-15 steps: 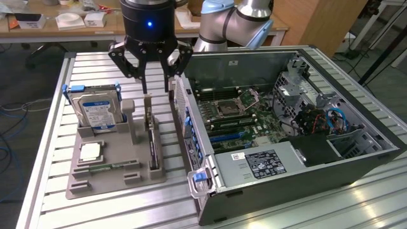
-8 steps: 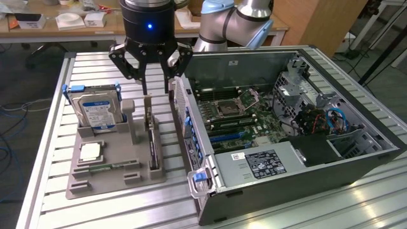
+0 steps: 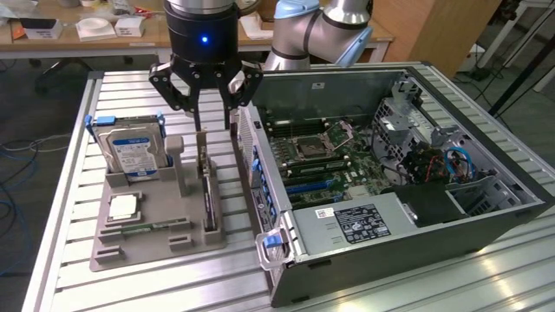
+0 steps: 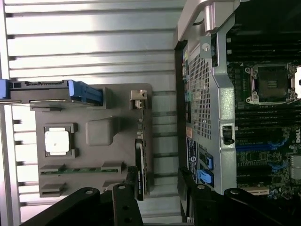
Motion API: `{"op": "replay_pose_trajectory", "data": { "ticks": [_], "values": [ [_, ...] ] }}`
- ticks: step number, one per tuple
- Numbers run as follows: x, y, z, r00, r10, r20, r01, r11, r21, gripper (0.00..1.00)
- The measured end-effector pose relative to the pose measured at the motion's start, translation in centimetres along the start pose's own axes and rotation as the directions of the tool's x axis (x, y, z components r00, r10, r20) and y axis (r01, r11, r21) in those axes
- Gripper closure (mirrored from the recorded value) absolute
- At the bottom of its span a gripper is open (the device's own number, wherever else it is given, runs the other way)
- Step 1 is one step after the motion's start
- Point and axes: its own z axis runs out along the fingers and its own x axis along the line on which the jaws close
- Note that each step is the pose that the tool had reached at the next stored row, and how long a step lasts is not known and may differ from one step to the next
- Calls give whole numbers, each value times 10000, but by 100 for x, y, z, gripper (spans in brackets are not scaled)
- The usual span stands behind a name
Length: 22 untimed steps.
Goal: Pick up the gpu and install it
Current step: 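Pick up the gpu and move the gpu toward the slot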
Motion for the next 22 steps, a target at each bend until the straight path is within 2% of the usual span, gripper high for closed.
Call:
{"op": "replay_pose_trajectory", "data": {
  "ticks": [22],
  "values": [
    [3,-9,114,10000,1,0,-1,10000,0,53]
  ]
}}
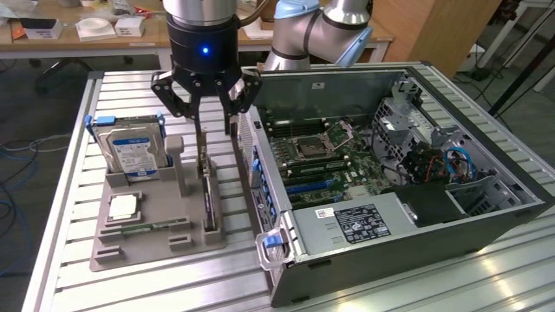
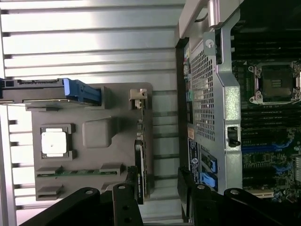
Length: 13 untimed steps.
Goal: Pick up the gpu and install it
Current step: 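Pick up the gpu and move the gpu toward the slot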
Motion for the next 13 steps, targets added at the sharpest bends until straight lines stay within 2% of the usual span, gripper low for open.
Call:
{"op": "replay_pose_trajectory", "data": {
  "ticks": [13],
  "values": [
    [12,-93,66,10000,0,1,0,10000,0,53]
  ]
}}
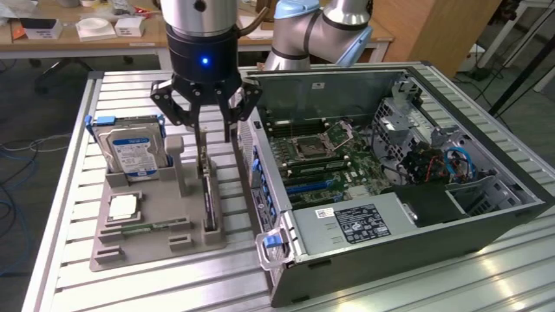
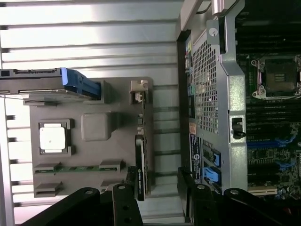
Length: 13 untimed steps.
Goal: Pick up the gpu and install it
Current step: 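Pick up the gpu and move the gpu toward the slot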
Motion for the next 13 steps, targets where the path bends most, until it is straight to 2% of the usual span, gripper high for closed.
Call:
{"op": "replay_pose_trajectory", "data": {
  "ticks": [13],
  "values": [
    [14,-14,27,10000,0,0,0,10000,0,53]
  ]
}}
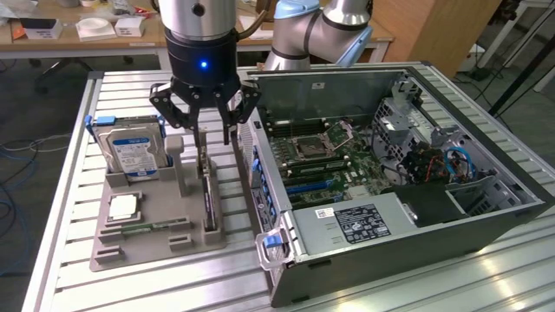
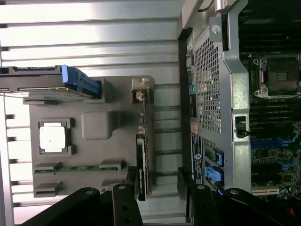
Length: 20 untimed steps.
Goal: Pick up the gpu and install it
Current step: 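Pick up the gpu and move the gpu toward the slot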
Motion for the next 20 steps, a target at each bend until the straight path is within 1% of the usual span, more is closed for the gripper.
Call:
{"op": "replay_pose_trajectory", "data": {
  "ticks": [4,20],
  "values": [
    [0,-1,18,10000,-1,0,1,10000,0,53],
    [5,-7,148,10000,0,0,0,10000,0,53]
  ]
}}
